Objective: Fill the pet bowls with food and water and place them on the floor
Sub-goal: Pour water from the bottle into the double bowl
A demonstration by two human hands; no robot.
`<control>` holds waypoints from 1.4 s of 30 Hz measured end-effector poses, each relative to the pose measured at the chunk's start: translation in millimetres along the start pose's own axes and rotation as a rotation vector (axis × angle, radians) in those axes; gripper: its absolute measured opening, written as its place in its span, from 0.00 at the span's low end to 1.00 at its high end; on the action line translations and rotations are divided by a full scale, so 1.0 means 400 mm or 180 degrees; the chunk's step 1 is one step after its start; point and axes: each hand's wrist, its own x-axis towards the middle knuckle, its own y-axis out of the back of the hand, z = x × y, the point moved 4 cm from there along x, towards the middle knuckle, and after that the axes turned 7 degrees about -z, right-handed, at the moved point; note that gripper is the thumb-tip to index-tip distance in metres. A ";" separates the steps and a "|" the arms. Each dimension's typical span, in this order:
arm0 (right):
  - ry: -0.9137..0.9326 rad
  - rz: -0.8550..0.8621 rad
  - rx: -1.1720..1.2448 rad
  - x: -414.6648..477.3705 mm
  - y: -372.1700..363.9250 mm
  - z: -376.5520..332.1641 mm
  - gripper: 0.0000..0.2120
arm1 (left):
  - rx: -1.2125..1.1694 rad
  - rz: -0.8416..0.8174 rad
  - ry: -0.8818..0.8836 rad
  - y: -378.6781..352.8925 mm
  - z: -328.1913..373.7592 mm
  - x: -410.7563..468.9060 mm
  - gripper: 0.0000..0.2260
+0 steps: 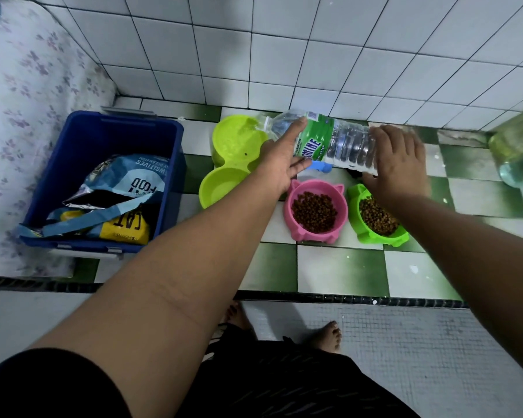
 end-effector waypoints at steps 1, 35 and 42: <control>-0.0029 0.0029 0.0031 -0.004 0.000 -0.006 0.40 | 0.0007 -0.0001 -0.0018 0.001 0.004 -0.004 0.35; 0.0453 -0.0028 -0.0077 -0.244 0.012 0.020 0.42 | -0.0276 0.0214 -0.0423 0.030 -0.220 -0.197 0.26; 0.0479 0.0012 -0.0157 -0.255 0.021 0.008 0.40 | -0.0344 0.0145 -0.0345 0.047 -0.235 -0.184 0.24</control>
